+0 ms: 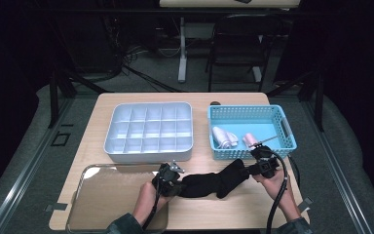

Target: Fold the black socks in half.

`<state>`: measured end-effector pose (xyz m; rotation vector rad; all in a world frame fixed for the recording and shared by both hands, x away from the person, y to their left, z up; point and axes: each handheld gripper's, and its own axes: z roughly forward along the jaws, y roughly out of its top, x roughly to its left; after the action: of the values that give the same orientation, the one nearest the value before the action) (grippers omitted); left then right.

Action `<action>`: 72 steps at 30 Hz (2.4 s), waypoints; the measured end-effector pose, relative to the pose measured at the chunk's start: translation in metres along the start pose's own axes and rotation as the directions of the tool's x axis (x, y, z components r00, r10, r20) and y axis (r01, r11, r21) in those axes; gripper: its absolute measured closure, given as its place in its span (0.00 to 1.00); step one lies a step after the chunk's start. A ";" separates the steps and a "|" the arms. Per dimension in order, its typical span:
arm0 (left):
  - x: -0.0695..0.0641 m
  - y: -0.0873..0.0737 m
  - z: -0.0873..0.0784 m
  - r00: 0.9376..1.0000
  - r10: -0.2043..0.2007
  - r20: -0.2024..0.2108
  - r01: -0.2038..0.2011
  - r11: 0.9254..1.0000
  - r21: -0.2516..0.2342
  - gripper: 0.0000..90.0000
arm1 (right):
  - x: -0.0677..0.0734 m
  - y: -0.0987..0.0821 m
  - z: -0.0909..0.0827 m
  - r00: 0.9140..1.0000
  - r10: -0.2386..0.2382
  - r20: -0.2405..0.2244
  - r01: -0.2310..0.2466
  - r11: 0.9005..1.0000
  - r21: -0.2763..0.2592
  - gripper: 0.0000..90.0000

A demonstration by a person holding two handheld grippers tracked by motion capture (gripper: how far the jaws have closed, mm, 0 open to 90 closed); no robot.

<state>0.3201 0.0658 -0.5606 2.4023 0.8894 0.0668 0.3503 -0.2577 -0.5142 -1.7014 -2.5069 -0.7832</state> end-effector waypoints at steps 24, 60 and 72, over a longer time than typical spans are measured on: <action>-0.004 0.008 0.010 0.999 -0.018 0.050 0.020 0.999 -0.036 0.89 | 0.018 0.000 -0.022 0.986 -0.036 -0.162 0.024 0.997 -0.072 0.87; -0.007 0.019 0.020 0.992 -0.064 0.109 0.069 0.997 -0.044 0.86 | 0.091 0.021 0.050 0.973 -0.219 -0.072 0.225 0.971 0.077 0.82; -0.008 0.016 -0.001 0.995 -0.066 0.076 0.070 0.996 -0.053 0.52 | 0.091 0.019 0.039 0.962 -0.231 -0.147 0.240 0.970 0.046 0.60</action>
<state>0.3232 0.0520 -0.5505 2.3061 0.9216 -0.0238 0.3399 -0.1572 -0.5148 -1.2944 -2.6347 -0.7958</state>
